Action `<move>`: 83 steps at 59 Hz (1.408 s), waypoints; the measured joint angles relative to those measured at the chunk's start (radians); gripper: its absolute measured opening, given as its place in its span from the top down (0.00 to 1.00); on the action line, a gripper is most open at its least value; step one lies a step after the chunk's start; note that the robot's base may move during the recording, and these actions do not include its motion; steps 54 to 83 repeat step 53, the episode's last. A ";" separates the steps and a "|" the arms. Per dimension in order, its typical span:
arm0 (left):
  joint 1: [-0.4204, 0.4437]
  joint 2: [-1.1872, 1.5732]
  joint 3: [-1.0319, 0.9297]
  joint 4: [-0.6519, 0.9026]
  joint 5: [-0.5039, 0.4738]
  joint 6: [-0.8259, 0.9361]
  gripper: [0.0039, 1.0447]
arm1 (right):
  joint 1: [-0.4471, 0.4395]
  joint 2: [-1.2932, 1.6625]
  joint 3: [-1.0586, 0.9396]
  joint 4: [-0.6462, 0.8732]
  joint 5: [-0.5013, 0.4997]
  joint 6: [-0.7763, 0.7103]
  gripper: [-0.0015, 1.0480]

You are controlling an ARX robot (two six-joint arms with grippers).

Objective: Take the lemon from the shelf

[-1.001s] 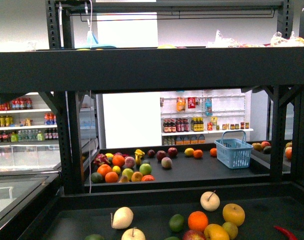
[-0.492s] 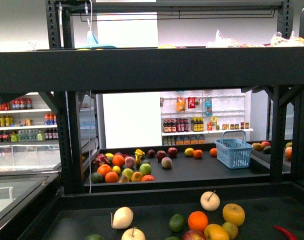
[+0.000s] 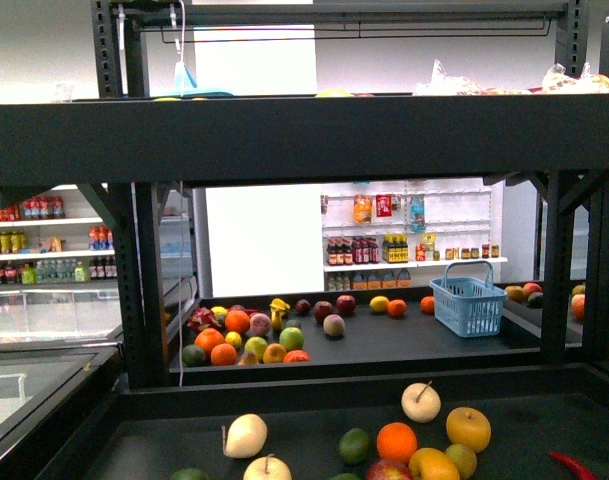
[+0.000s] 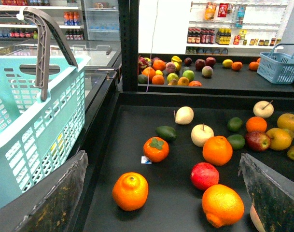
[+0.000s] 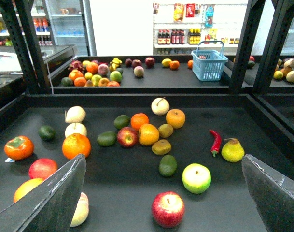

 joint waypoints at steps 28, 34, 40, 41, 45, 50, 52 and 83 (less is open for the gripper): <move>0.000 0.000 0.000 0.000 0.000 0.000 0.07 | 0.000 0.000 0.000 0.000 0.000 0.000 0.07; 0.000 0.000 0.000 0.000 0.000 0.000 0.07 | 0.000 0.000 0.000 0.000 0.000 0.000 0.07; 0.000 0.000 0.000 0.000 0.000 0.000 0.07 | 0.000 0.000 0.000 0.000 0.000 0.000 0.07; 0.000 0.000 0.000 0.000 0.000 0.000 0.07 | 0.000 0.000 0.000 0.000 0.000 0.000 0.07; 0.000 0.000 0.000 0.000 0.000 0.000 0.07 | 0.000 0.000 0.000 0.000 0.000 0.000 0.07; 0.000 0.000 0.000 0.000 0.000 0.000 0.07 | 0.000 0.000 0.000 0.000 0.000 0.000 0.07; 0.000 0.000 0.000 0.000 0.000 0.000 0.07 | 0.000 0.000 0.000 0.000 0.000 0.000 0.07; 0.000 0.000 0.000 0.000 0.000 0.000 0.07 | 0.000 0.000 0.000 0.000 0.000 0.000 0.07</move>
